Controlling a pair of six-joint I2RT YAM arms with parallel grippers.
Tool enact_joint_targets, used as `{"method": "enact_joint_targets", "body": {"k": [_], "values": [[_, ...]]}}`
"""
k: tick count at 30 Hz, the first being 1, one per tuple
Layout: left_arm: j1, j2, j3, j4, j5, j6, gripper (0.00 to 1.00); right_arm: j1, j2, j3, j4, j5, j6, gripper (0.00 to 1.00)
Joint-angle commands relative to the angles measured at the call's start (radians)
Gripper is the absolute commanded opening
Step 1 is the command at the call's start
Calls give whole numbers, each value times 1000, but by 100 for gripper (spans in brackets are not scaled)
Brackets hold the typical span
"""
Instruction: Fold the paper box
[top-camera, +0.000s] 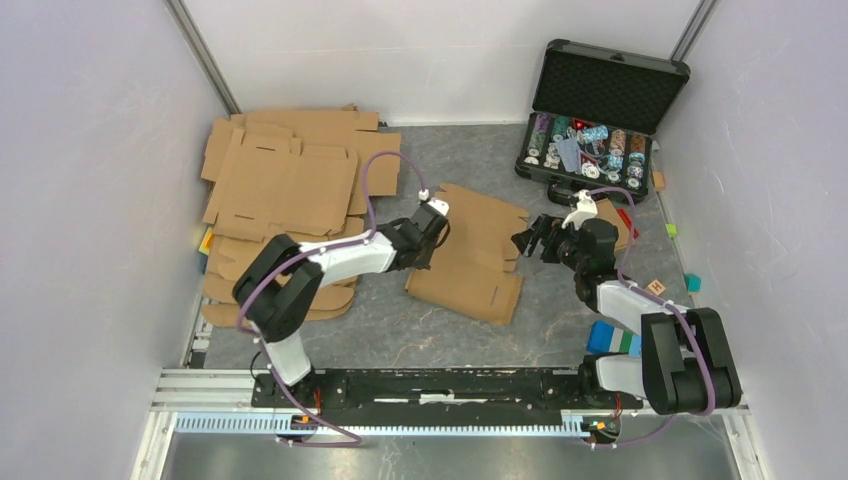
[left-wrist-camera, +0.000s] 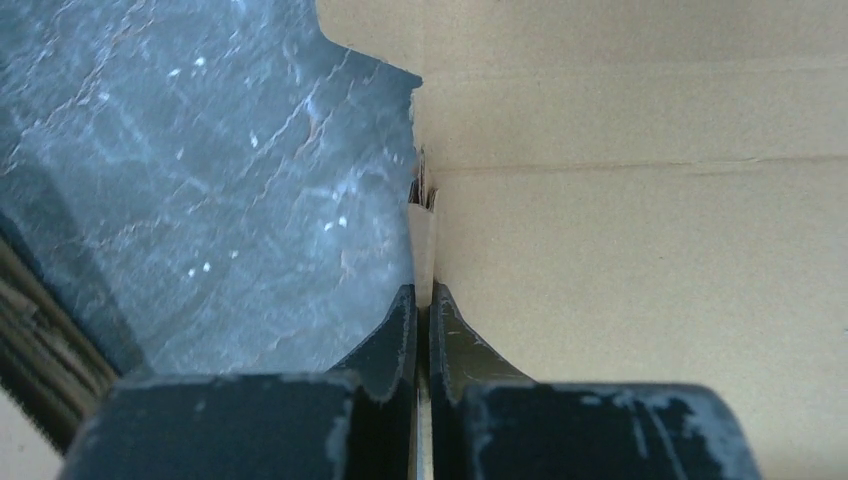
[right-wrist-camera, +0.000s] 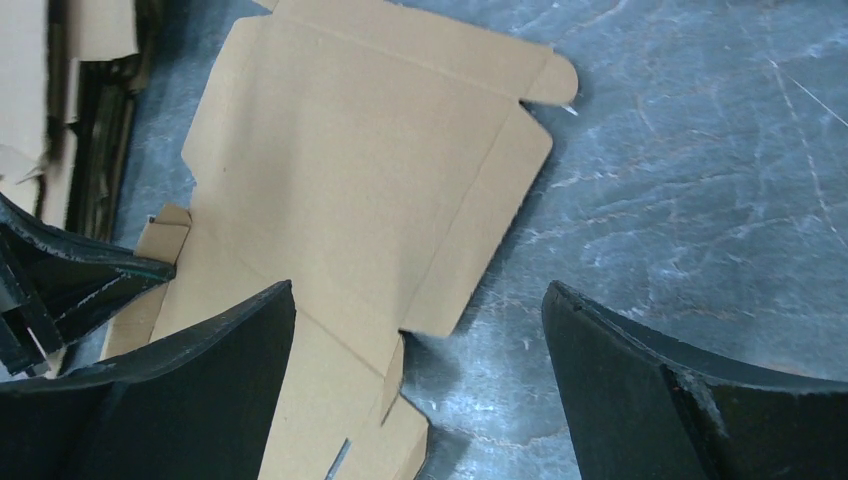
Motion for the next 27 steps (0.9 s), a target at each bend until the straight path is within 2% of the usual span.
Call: {"method": "enact_joint_targets", "body": {"k": [1,9,15,20,24,27], "values": [[-3,-172,-116,168,21,28,2,-23,13,-13,129,-113,53,98],[1,-261,-204,269,69,11,2,-66,50,-28,181,-188,118,98],[11,-284,-228,309,138,11,2,-71,116,-55,374,-317,198,98],[11,-343,-287,392,173,15,2,-71,161,-67,476,-352,255,98],[11,-358,-298,401,169,17,2,-71,156,-71,478,-343,258,98],[11,-366,-303,404,161,14,2,-71,132,-50,332,-261,193,98]]}}
